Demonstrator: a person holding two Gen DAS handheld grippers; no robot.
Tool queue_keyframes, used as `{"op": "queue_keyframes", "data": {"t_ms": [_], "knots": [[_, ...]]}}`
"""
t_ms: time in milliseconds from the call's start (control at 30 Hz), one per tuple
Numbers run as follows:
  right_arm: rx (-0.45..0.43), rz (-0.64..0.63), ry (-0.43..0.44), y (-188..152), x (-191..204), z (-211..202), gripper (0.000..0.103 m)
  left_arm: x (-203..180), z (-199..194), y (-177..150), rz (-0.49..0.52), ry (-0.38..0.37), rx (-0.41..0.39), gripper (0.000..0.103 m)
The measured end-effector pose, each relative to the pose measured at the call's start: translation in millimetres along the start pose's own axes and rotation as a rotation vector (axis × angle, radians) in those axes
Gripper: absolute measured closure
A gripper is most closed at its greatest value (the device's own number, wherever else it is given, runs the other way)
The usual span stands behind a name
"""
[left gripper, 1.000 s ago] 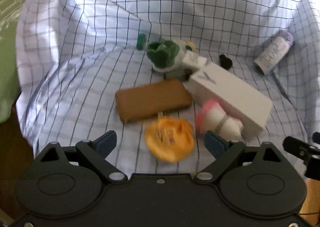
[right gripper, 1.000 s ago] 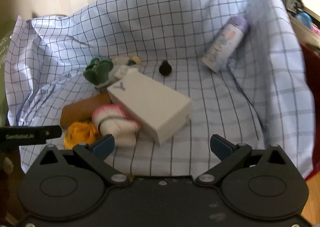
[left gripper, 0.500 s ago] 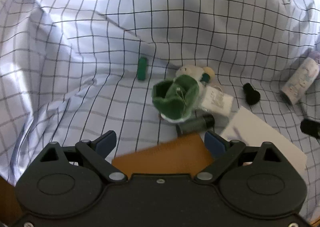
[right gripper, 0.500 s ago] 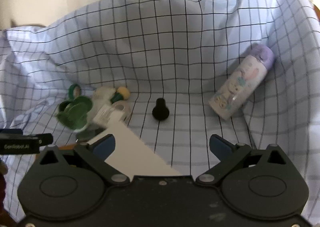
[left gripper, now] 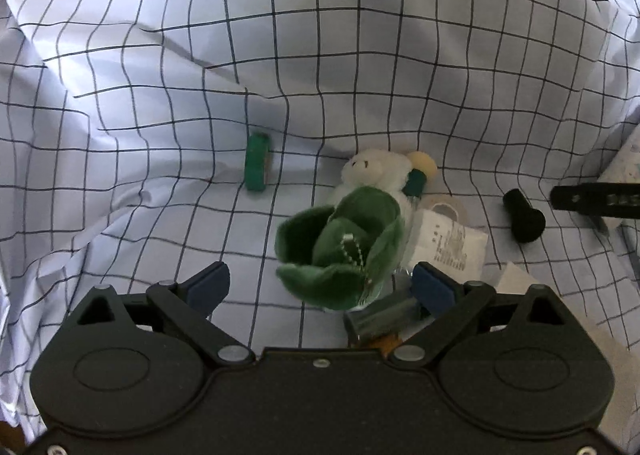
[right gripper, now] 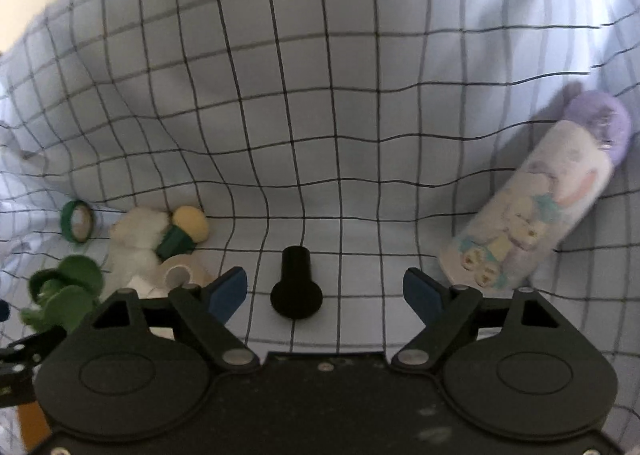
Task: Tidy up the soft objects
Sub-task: 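Grasp the green plush keychain with the left gripper while the right gripper grasps the black cap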
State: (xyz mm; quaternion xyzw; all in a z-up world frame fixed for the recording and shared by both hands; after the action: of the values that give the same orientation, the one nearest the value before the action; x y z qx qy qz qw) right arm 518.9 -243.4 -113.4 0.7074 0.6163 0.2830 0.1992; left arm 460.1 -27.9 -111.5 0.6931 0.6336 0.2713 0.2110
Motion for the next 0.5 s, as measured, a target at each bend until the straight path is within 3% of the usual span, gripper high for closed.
{"op": "queue_keyframes", "data": {"t_ms": [167, 367, 433, 500], "knots": [[0.046, -0.050, -0.011, -1.5, 5.2, 28.8, 0.023, -5.0, 13.2, 3.8, 0.009, -0.003, -0.001, 0.008], [0.105, -0.060, 0.003, -8.2, 8.4, 52.7, 0.036, -6.2, 25.1, 2.8, -0.004, -0.035, 0.013, 0.013], [0.125, -0.050, 0.008, -11.0, 5.7, 58.4, 0.046, -6.8, 28.8, 1.9, -0.010, -0.060, 0.027, 0.031], [0.142, -0.046, 0.017, -14.9, 4.7, 61.6, 0.058, -7.5, 30.8, 1.4, -0.022, -0.087, 0.041, 0.041]]}}
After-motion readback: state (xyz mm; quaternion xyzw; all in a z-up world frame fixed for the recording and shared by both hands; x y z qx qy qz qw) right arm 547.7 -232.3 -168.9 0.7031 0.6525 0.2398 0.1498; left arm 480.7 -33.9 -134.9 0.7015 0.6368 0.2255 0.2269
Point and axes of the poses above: each gripper's, at about its wrist camera, not at the fingertips, and z roughly the way its jaws point, x to its left, y to its top, the point moved 10 cm from there along z, roughly the way its jaws point, and after that the axes turned 11 degrees about y, right-handed, at the moved point
